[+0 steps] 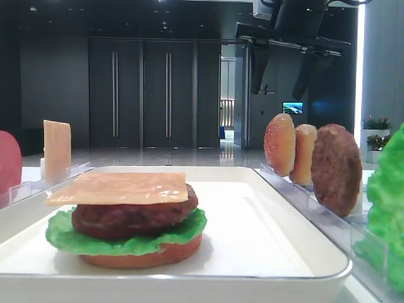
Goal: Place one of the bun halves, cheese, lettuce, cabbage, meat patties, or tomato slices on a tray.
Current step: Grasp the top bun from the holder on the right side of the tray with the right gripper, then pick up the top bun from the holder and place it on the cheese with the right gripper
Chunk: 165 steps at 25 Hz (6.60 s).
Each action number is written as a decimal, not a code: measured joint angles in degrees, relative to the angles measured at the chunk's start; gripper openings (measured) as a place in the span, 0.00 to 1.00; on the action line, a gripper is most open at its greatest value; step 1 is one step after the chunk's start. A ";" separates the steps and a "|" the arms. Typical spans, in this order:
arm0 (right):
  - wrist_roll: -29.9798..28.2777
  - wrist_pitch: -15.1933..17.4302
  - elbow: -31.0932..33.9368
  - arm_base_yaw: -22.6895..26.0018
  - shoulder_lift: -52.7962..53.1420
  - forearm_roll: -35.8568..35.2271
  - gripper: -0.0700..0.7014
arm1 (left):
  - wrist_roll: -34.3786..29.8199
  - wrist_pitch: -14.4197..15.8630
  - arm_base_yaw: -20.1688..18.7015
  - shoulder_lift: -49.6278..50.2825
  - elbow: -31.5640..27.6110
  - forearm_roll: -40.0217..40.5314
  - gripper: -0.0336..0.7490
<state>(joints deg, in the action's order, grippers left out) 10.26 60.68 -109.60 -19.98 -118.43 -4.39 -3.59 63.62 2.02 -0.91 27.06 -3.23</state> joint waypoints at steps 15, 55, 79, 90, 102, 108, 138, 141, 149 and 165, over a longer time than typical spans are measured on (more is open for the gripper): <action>-0.05 -0.02 0.00 0.00 -3.58 -2.73 0.71 | 0.00 0.00 0.00 0.00 0.00 0.00 0.04; -0.22 0.86 -0.47 0.05 -4.68 -3.39 0.35 | 0.00 0.00 0.00 0.00 0.00 0.00 0.04; -2.66 9.34 -1.97 0.05 4.87 -10.83 0.35 | 0.00 0.00 0.00 0.00 0.00 0.00 0.04; -9.08 1.53 14.17 0.05 18.35 -21.56 0.35 | 0.00 0.00 0.00 0.00 0.00 0.00 0.04; -31.13 -11.03 42.23 0.05 33.05 -51.88 0.35 | 0.00 0.00 0.00 0.00 0.00 0.00 0.04; -53.17 -14.56 57.49 -1.73 35.57 -81.82 0.35 | 0.00 0.00 0.00 0.00 0.00 0.00 0.04; -68.90 -29.45 65.77 -19.33 27.02 -98.81 0.35 | 0.00 0.00 0.00 0.00 0.00 0.04 0.04; -69.23 -29.45 65.72 -19.33 27.02 -98.81 0.35 | 0.00 0.00 0.00 0.00 0.00 0.04 0.04; -70.02 -30.92 65.72 -19.33 27.02 -98.81 0.35 | 0.00 0.00 0.00 0.00 0.00 0.04 0.04; -70.08 -28.74 63.50 -19.33 23.36 -98.85 0.35 | 0.00 0.00 0.00 0.00 0.00 0.04 0.04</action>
<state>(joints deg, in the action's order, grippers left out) -59.82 31.94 -46.11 -39.31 -95.07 -103.24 -3.59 63.62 2.02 -0.91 27.06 -3.19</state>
